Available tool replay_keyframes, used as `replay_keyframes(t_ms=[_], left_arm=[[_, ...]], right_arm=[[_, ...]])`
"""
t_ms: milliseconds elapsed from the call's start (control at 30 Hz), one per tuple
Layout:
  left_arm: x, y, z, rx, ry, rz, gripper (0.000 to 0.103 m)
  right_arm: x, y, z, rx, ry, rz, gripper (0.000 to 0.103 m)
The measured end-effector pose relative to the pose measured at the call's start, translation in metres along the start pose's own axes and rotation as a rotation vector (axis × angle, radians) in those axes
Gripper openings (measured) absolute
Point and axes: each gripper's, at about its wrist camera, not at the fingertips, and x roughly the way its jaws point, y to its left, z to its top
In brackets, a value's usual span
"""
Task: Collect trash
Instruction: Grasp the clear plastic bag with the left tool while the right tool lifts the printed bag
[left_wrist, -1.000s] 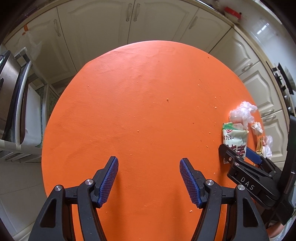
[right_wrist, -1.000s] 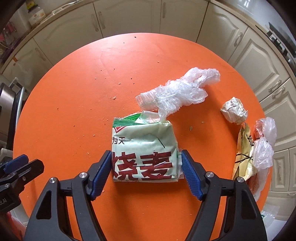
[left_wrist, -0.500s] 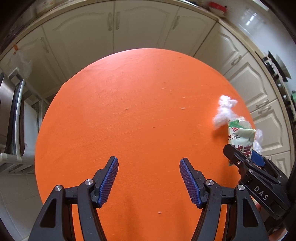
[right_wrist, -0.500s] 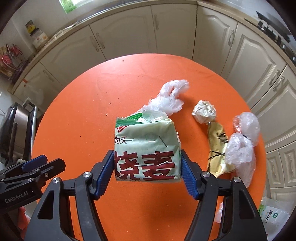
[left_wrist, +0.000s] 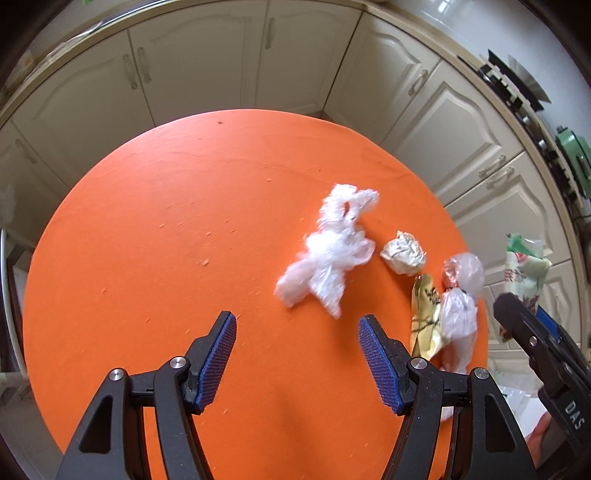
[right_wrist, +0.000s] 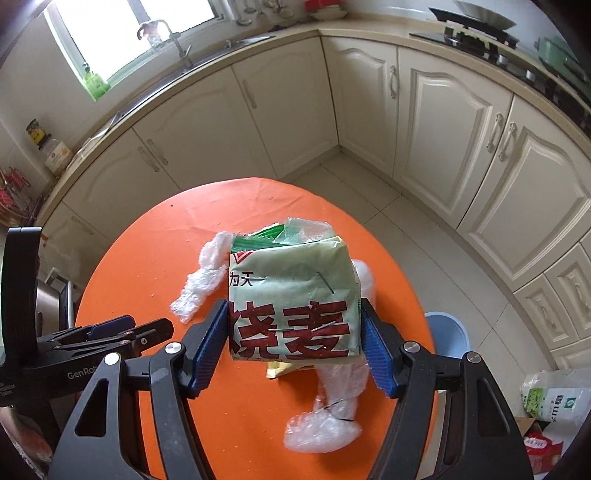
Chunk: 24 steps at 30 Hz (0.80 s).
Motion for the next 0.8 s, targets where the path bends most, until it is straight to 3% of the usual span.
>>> replay_keyframes(t_ms=[233,300,333,367,400,600,800], left_arm=[[0.041,-0.011,0.033,-0.008,0.026,-0.006,0.064],[0.052,-0.013,0.038,-0.015,0.029,-0.009,0.06],[0.057,-0.014,0.04,-0.013,0.032,-0.004,0.054],[0.062,-0.015,0.041,-0.002,0.037,-0.002,0.03],[0.067,-0.016,0.041,0.005,0.048,0.0,0.018],[0.056,-0.026,0.036,0.046,-0.018,0.011,0.013],[0.025,-0.043,0.021,0.08,-0.081,-0.013,0.013]], right_arm=[[0.011,-0.025,0.009,0.03,0.007,-0.01,0.069],[0.017,-0.028,0.013,0.032,0.009,-0.016,0.069],[0.021,-0.03,0.015,0.034,0.012,-0.02,0.069],[0.024,-0.033,0.016,0.037,0.016,-0.021,0.069],[0.028,-0.036,0.016,0.043,0.019,-0.021,0.069],[0.037,-0.042,0.018,0.057,0.037,-0.026,0.069],[0.015,-0.044,0.012,0.061,0.008,-0.019,0.069]])
